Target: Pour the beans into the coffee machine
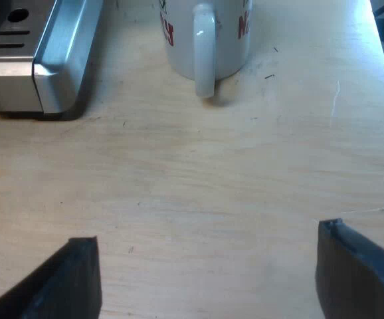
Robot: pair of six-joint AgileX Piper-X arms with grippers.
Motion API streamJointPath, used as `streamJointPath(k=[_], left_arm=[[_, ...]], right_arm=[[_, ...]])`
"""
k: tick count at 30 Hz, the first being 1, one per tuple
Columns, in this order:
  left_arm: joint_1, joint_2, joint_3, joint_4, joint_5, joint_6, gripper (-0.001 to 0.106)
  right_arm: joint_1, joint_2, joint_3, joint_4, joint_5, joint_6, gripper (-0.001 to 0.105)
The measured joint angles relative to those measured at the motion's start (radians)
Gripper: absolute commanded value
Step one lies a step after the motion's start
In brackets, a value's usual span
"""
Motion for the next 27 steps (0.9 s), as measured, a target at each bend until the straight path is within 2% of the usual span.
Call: streamJointPath(k=[3, 8, 14, 27], left_arm=[[0.000, 0.000, 0.000, 0.000, -0.001, 0.006, 0.070], [0.000, 0.000, 0.000, -0.011, -0.003, 0.068, 0.070], [0.000, 0.000, 0.012, -0.078, -0.002, 0.069, 0.070], [0.000, 0.000, 0.032, -0.081, 0.012, 0.082, 0.070]], right_arm=[[0.000, 0.000, 0.000, 0.000, 0.000, 0.000, 0.069], [0.000, 0.000, 0.000, 0.000, 0.000, 0.000, 0.069], [0.000, 0.000, 0.000, 0.000, 0.000, 0.000, 0.069], [0.000, 0.000, 0.000, 0.000, 0.000, 0.000, 0.069]])
